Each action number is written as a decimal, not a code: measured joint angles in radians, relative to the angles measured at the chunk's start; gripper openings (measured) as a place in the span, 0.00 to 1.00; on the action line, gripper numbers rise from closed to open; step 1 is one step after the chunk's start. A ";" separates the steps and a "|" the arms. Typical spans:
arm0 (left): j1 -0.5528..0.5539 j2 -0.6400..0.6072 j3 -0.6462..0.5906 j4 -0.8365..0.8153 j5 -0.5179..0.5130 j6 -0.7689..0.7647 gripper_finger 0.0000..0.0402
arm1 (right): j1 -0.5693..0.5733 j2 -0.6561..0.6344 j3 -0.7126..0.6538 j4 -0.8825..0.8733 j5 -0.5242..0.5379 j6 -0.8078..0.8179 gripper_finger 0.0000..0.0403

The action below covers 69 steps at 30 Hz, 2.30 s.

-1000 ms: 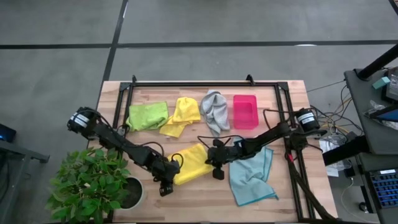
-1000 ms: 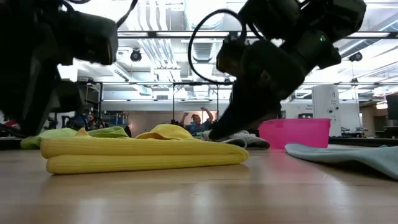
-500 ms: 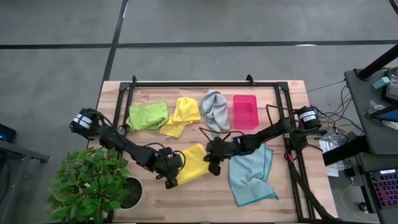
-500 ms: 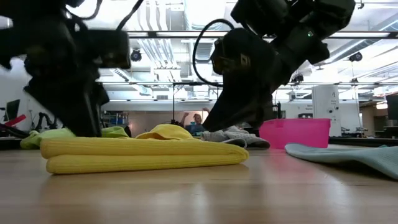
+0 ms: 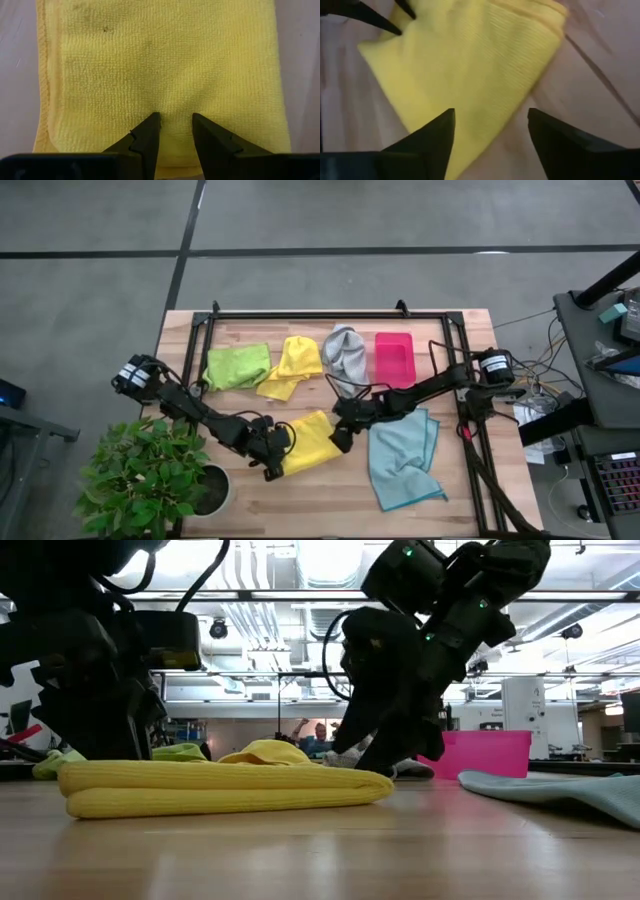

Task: Fold microfiber towels
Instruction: Fold the bottom yellow microfiber towel

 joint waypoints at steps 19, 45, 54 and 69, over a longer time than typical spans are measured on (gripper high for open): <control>0.000 0.000 -0.001 0.032 -0.049 0.002 0.26 | -0.007 0.113 0.001 0.230 -0.004 -0.041 0.27; -0.004 -0.039 -0.016 0.031 -0.053 0.049 0.26 | -0.105 -0.166 0.003 -0.349 -0.070 -0.241 0.02; -0.006 0.034 -0.034 0.245 -0.102 0.090 0.26 | -0.107 -0.151 0.055 -0.459 -0.025 -0.235 0.02; -0.008 0.131 -0.060 0.420 -0.168 0.141 0.26 | -0.074 0.015 0.364 -0.803 0.117 -0.277 0.02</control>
